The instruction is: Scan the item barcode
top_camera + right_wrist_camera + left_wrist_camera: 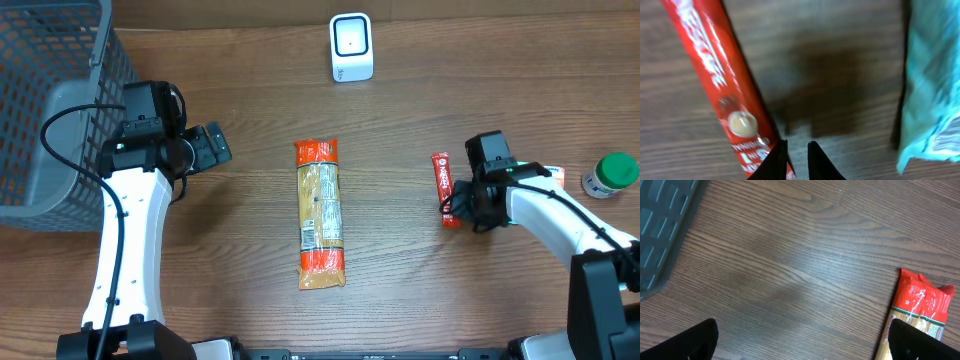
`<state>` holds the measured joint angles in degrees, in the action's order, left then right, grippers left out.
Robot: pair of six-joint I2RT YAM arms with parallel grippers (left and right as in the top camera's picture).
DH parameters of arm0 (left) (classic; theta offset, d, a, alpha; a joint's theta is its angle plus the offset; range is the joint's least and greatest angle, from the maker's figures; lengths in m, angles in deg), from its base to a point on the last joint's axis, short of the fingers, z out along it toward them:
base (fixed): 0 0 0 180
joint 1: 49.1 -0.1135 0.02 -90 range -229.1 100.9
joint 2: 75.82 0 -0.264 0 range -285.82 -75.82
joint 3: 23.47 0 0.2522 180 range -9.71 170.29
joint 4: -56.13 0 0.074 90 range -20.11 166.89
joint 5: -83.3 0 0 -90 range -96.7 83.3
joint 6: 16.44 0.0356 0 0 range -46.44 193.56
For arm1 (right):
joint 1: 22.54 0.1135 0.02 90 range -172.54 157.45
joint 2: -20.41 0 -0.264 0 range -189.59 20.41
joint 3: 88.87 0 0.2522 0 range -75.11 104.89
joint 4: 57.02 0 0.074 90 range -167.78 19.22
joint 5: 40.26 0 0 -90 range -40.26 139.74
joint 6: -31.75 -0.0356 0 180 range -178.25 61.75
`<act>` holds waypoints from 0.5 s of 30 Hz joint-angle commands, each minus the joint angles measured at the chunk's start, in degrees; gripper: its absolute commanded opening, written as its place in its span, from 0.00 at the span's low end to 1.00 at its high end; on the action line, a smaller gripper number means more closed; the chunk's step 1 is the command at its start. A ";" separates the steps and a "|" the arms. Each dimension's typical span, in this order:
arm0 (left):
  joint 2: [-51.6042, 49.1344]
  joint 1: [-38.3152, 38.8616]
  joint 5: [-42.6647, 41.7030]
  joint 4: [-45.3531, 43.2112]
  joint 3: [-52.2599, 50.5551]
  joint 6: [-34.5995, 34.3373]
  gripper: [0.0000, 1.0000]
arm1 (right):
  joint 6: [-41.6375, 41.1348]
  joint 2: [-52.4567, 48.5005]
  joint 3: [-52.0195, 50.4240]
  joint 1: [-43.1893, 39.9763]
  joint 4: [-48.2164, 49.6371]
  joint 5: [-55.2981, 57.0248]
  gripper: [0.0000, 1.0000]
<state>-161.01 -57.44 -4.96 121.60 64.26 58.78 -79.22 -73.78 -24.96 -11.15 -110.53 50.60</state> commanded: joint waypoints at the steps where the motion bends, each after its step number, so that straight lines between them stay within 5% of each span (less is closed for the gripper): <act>1: 0.02 0.11 -0.24 -0.04 0.26 0.66 1.00 | -0.04 -0.20 -0.70 0.26 0.39 -1.22 0.17; 15: 0.02 0.11 -1.60 -0.92 0.26 0.44 1.00 | -0.28 -0.20 -0.70 0.26 0.44 -8.63 0.18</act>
<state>-161.01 -57.44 -5.42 121.33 64.26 58.78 -79.24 -73.85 -25.40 -11.15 -110.40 45.12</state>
